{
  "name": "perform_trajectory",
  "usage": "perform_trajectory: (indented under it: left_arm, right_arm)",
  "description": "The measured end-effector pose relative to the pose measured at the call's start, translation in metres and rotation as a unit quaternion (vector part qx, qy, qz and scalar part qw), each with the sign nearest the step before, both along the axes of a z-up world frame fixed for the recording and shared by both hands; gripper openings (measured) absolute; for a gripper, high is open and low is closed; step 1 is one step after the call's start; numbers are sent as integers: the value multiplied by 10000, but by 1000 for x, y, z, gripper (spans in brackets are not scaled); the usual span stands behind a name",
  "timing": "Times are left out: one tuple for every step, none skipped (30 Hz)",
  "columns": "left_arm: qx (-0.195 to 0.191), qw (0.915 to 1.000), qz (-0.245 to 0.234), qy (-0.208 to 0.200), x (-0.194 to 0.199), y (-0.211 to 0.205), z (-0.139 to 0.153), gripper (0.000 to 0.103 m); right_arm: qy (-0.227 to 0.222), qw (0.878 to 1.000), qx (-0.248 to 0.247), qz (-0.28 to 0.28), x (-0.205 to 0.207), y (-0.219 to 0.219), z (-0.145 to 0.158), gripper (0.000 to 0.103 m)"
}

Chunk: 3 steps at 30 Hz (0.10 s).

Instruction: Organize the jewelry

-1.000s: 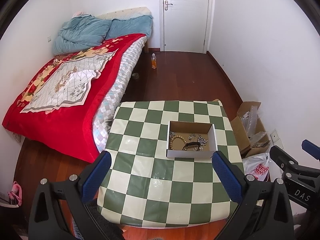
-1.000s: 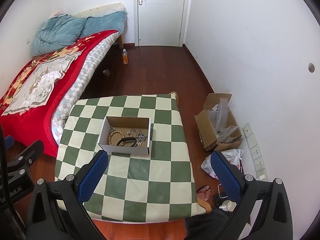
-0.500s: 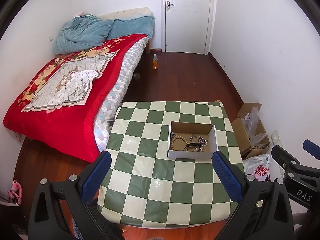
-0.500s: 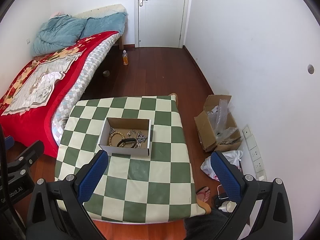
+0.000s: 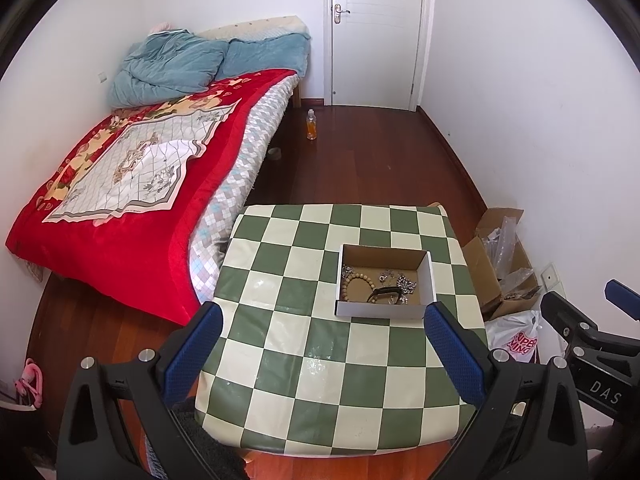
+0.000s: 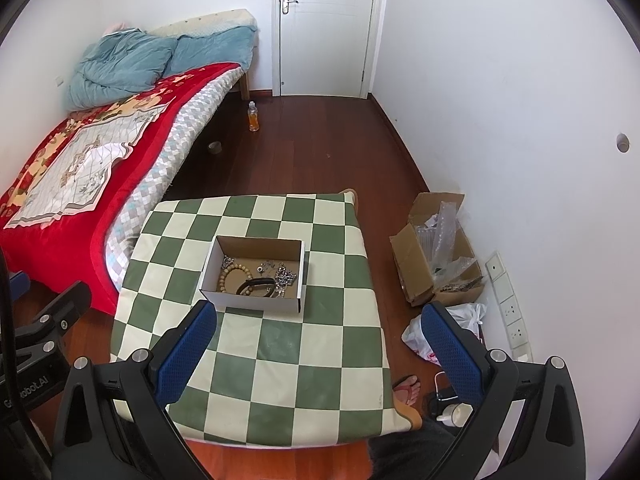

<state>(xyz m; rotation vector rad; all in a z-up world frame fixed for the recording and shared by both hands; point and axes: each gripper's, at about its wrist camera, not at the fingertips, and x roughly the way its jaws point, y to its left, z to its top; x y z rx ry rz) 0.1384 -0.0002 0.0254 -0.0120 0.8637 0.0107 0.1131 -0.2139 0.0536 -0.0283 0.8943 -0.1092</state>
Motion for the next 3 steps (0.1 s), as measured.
perform_trajectory:
  left_arm:
    - [10,10000,32,-9,0,0,0,103]
    - [-14,10000,46,-24,1,0,1,103]
    - [-31,10000,20,-5,2,-1,1,103]
  right_arm:
    - [-1,10000,7,2,0,0,0,103]
    - [-3,10000,-4,2,0,0,0,103]
    - [-7,10000,-10,3,0,0,0,103]
